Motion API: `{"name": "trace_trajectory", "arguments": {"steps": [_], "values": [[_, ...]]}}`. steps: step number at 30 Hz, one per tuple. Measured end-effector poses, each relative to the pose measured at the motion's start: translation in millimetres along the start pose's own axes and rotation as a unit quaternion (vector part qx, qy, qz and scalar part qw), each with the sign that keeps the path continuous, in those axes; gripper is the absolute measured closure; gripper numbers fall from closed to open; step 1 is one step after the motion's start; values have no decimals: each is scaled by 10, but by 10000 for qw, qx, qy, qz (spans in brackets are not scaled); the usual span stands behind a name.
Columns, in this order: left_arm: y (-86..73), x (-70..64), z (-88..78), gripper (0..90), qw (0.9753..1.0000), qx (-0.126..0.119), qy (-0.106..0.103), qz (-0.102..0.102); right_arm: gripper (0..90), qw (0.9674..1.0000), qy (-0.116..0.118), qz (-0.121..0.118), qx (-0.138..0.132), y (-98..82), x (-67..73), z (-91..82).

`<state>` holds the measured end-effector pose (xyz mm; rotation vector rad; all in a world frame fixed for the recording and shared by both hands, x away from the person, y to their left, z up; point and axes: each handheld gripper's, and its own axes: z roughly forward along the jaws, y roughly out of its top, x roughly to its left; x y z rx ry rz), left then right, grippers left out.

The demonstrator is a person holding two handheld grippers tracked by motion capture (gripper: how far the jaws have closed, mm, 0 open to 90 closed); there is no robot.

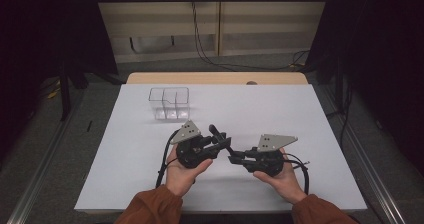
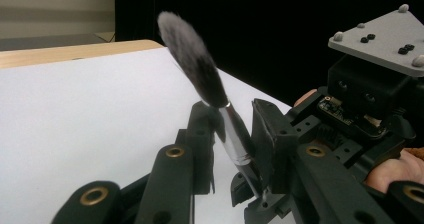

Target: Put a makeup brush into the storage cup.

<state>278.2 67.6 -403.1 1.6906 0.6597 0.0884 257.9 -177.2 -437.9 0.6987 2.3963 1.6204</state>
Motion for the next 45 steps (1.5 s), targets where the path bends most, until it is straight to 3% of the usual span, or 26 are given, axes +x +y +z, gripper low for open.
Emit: {"name": "trace_trajectory", "arguments": {"steps": [14,25,45], "values": [[32,-58,7,783,9992,70,-378,62,782,9999,114,47,17,-8,13,43],[38,-44,23,789,9991,100,-391,91,730,9998,115,151,-84,-13,-11,29],[50,0,10,789,9993,197,-295,125,303,9987,-4,425,-274,-9,-44,-29]]}}
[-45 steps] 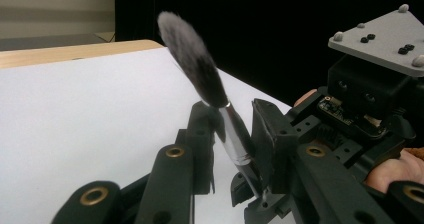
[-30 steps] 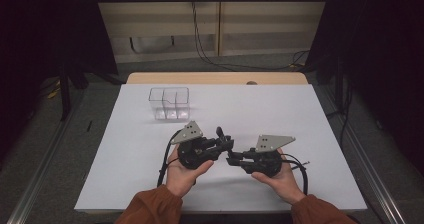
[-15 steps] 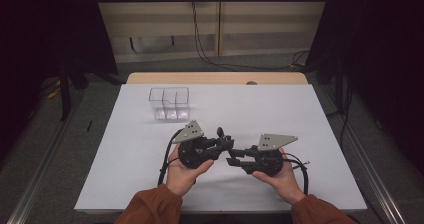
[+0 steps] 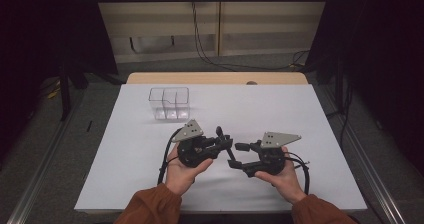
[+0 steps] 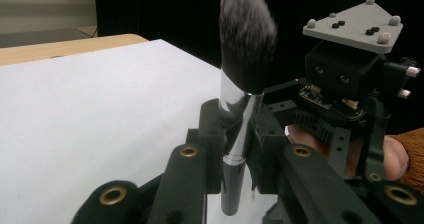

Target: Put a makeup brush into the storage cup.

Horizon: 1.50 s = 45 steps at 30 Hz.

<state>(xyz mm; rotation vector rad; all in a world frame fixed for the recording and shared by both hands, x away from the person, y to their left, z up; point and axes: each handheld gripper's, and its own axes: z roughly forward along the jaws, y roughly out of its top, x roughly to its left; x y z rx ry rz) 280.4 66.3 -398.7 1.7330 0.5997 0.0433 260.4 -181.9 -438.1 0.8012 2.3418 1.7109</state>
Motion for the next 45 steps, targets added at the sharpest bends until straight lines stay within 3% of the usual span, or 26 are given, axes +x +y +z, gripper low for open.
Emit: {"name": "trace_trajectory", "arguments": {"steps": [10,16,22,27,36,38,45], "values": [[11,36,-35,788,10000,61,33,38,110,9996,-180,196,-133,6,-40,-52],[9,50,-42,789,9999,91,35,44,27,9990,-379,126,-185,-5,-39,-84],[7,56,-41,789,9999,136,45,51,28,9986,-466,90,-227,-12,-32,-105],[0,78,-98,789,9998,183,100,47,36,9968,-746,180,-209,-17,-29,-141],[-11,152,-198,789,9996,214,184,-9,26,9932,-1081,157,-392,-80,-66,-287],[-17,160,-214,789,9995,224,201,-7,26,9910,-1233,171,-493,-95,-68,-319],[-9,219,-309,789,9992,248,284,-90,26,9878,-1373,138,-725,-150,-58,-441]]}}
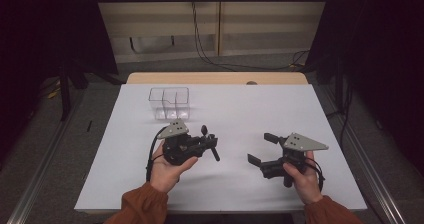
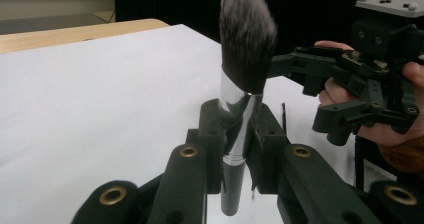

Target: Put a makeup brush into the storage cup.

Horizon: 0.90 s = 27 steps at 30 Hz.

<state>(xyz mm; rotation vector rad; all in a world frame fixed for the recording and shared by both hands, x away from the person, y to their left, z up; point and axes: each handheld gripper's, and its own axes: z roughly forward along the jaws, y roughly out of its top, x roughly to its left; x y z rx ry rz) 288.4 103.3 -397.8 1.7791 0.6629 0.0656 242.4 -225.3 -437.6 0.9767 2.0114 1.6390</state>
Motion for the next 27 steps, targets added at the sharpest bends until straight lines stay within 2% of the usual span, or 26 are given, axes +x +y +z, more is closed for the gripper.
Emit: {"name": "trace_trajectory", "arguments": {"steps": [5,15,17,19,21,27], "values": [[25,44,-73,789,10000,-35,35,10,22,9999,-148,2,56,-57,-20,-77],[26,144,-208,789,9999,31,165,-37,4,9991,-421,76,-60,-111,-82,-225],[36,168,-248,789,9998,32,205,-28,0,9982,-588,35,-86,-126,-93,-263],[52,195,-296,789,9997,23,248,-28,0,9982,-592,70,-92,-139,-106,-292],[62,216,-334,789,9995,25,299,-29,0,9974,-712,-16,-97,-156,-112,-323],[71,305,-436,789,9988,110,474,-23,0,9963,-853,-9,-127,-199,-139,-429]]}}
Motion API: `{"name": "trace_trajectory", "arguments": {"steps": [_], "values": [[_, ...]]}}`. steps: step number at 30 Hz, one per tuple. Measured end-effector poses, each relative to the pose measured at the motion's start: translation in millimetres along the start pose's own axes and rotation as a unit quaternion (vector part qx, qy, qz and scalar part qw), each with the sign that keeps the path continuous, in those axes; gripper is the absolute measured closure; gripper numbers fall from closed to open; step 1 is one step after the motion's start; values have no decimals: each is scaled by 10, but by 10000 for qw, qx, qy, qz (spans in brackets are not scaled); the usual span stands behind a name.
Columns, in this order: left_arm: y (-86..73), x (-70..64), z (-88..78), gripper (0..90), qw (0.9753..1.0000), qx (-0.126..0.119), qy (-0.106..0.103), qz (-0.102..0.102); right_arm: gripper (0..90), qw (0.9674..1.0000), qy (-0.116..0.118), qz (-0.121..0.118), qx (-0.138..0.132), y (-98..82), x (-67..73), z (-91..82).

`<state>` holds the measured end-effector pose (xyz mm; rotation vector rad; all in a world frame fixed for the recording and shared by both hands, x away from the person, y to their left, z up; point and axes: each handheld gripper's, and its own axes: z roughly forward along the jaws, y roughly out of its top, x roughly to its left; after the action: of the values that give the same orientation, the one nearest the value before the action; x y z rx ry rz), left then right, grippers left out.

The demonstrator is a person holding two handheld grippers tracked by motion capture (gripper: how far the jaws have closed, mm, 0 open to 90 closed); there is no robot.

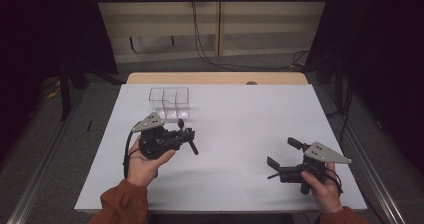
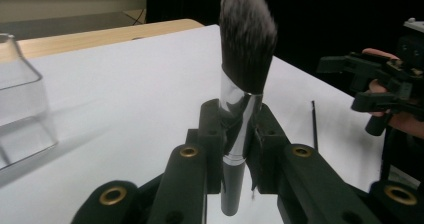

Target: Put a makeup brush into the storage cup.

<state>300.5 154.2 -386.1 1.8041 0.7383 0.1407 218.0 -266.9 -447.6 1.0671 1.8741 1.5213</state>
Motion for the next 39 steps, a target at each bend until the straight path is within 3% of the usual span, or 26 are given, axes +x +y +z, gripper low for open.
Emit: {"name": "trace_trajectory", "arguments": {"steps": [3,13,19,27,39], "values": [[8,42,-28,788,10000,29,52,-3,0,9999,-104,-105,-2,-19,-17,-47],[72,212,-129,788,9995,69,288,-74,0,9998,-110,-139,30,-84,-73,-156],[98,283,-124,788,9992,6,368,-126,0,9999,-51,-132,-13,-88,-61,-174],[187,340,-105,788,9986,-114,510,-20,0,9999,24,-123,39,-102,-57,-164],[327,504,-22,788,9972,-174,725,-24,0,9999,46,-127,49,-102,-61,-170]]}}
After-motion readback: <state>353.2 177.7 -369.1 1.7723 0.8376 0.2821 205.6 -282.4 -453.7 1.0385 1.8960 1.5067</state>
